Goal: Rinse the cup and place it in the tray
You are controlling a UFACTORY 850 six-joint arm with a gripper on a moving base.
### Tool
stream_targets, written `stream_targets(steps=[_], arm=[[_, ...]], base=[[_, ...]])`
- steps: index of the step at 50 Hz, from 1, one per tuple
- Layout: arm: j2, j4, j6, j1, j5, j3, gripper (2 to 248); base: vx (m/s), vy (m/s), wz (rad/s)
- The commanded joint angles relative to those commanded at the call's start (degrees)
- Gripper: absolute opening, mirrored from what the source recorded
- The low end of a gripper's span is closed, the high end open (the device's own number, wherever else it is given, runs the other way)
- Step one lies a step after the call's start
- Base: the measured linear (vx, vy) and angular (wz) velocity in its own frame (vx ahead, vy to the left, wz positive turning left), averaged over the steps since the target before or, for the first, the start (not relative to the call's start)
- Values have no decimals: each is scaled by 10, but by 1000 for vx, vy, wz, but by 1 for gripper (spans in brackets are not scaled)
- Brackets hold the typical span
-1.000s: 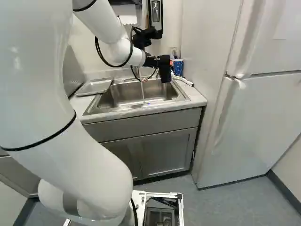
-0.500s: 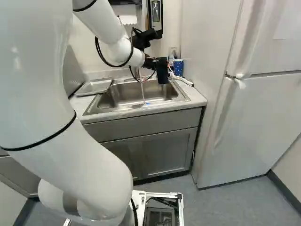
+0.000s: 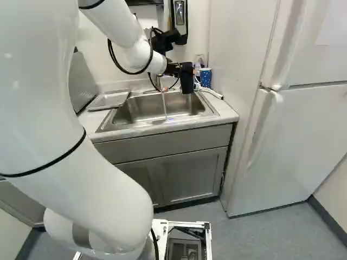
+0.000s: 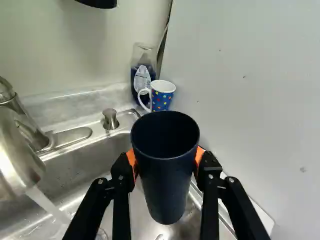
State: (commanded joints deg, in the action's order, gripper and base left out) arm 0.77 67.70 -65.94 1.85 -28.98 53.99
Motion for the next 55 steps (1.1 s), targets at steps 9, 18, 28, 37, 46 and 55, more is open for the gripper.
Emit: stream_targets(steps=[9, 18, 28, 37, 46, 55], arm=[[4, 0, 0, -3, 17, 8, 125], [7, 0, 0, -7, 37, 16, 125], [12, 0, 0, -11, 58, 24, 125], [13, 0, 0, -11, 76, 24, 125], [13, 0, 0, -11, 90, 24, 125], [13, 1, 0, -11, 103, 24, 125]], base=[[0, 0, 0], [0, 0, 0], [0, 0, 0], [0, 0, 0], [0, 0, 0], [0, 0, 0]])
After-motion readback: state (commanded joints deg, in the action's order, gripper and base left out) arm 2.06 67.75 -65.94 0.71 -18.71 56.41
